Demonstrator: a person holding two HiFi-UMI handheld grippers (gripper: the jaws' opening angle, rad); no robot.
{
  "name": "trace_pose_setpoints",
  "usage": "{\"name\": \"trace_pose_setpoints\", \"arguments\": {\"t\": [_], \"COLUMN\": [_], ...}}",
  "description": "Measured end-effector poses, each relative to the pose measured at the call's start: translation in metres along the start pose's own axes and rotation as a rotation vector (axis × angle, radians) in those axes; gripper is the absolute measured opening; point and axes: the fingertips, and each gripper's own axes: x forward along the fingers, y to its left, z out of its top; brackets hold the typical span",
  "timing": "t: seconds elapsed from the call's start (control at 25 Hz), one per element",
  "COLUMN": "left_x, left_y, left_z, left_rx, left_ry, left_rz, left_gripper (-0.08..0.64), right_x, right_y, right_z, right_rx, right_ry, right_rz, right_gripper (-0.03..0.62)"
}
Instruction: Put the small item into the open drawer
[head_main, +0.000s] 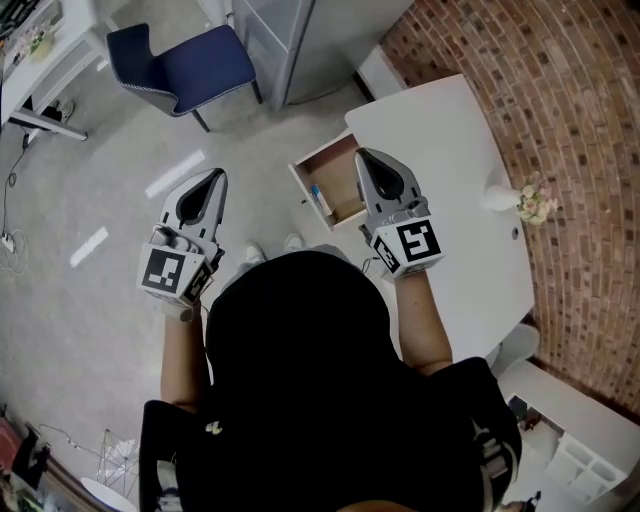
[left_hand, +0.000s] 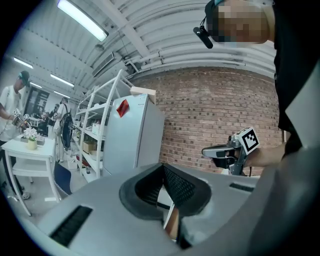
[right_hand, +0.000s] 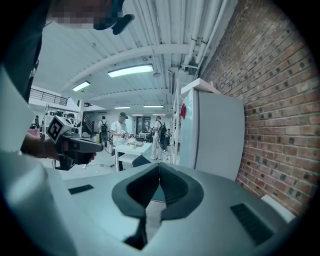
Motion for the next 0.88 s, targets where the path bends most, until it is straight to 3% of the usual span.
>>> {"name": "trace_pose_setpoints", "arguments": {"t": [0.88], "left_x": [0.014], "left_y": [-0.014], "left_z": [0.023], "left_rx": [0.038], "left_ry": [-0.030], "left_rz": [-0.052], "left_gripper": [0.003], "right_x": [-0.007], "right_y": [-0.003], "right_z": [0.009], "right_rx": [-0.001], "right_ry": [-0.039], "right_rz": [-0.005], "right_gripper": [0.012]}}
